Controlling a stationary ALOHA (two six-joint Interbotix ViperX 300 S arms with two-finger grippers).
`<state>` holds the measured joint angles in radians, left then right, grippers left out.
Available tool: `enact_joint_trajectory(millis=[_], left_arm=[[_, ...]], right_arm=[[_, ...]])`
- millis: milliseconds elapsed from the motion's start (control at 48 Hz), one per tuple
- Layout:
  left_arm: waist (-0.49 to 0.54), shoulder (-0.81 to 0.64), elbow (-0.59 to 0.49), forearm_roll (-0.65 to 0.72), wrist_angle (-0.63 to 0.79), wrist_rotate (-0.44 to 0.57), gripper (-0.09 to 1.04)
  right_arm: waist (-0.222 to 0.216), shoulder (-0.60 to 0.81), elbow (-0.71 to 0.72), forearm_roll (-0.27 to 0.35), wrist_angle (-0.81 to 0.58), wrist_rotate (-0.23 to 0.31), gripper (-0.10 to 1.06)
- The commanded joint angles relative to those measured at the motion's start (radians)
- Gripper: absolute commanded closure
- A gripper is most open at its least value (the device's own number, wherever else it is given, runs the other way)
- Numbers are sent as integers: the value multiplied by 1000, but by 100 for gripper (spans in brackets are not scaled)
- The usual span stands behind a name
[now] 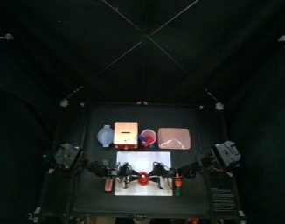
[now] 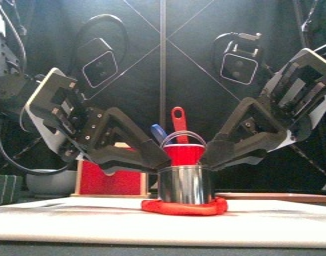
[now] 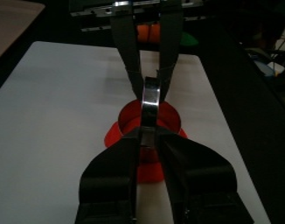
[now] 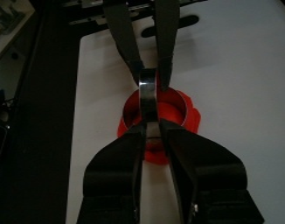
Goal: Get the cutter from the drawer then cut the dough then place the extra dough in the bowl
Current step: Cut the dough
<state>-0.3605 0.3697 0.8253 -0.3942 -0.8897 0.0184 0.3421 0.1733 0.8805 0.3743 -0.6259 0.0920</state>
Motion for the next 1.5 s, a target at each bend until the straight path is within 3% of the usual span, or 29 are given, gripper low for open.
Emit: enact_joint_trajectory(millis=[21, 1500], left_arm=[[-3, -2, -11, -2, 18, -3, 37], [-2, 18, -15, -55, 38, -2, 37]], right_arm=[[6, 6, -21, 2, 20, 3, 38], [9, 34, 8, 78, 89, 15, 39]])
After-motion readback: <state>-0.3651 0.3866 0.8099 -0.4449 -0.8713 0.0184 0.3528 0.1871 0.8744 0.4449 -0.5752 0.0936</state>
